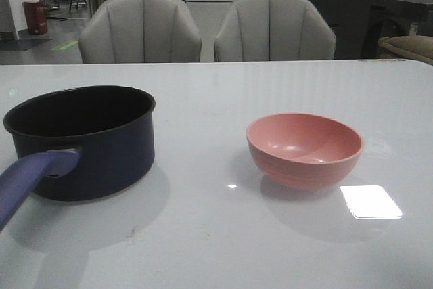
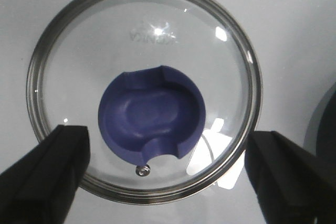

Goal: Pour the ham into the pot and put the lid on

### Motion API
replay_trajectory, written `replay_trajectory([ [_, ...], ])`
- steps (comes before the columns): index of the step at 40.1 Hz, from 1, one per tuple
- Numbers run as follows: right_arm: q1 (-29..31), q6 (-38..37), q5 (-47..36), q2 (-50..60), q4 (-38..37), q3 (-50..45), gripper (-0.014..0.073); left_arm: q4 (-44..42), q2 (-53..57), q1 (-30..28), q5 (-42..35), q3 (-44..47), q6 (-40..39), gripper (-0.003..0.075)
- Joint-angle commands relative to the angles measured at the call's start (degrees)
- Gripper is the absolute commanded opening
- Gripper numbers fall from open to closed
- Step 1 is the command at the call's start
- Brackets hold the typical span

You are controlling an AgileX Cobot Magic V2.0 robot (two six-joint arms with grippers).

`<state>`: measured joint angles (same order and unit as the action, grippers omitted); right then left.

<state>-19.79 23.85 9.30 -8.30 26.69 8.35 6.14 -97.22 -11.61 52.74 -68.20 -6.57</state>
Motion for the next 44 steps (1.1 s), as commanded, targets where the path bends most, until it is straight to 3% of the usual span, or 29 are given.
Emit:
replay_trajectory([
  [1, 0.06, 0.26, -4.19, -0.48, 0.30, 1.52, 0.0148, -0.28, 0.72, 0.07, -0.43, -1.87, -0.61, 0.0627],
  [37, 0.06, 0.26, -4.19, -0.48, 0.30, 1.52, 0.0148, -1.45, -7.19, -0.05, -0.20, -6.19, -2.17, 0.0624],
  [44, 0.06, 0.26, -4.19, -0.48, 0.30, 1.52, 0.0148, -1.45, -7.95, -0.05, 0.36, -6.19, -2.17, 0.0542],
])
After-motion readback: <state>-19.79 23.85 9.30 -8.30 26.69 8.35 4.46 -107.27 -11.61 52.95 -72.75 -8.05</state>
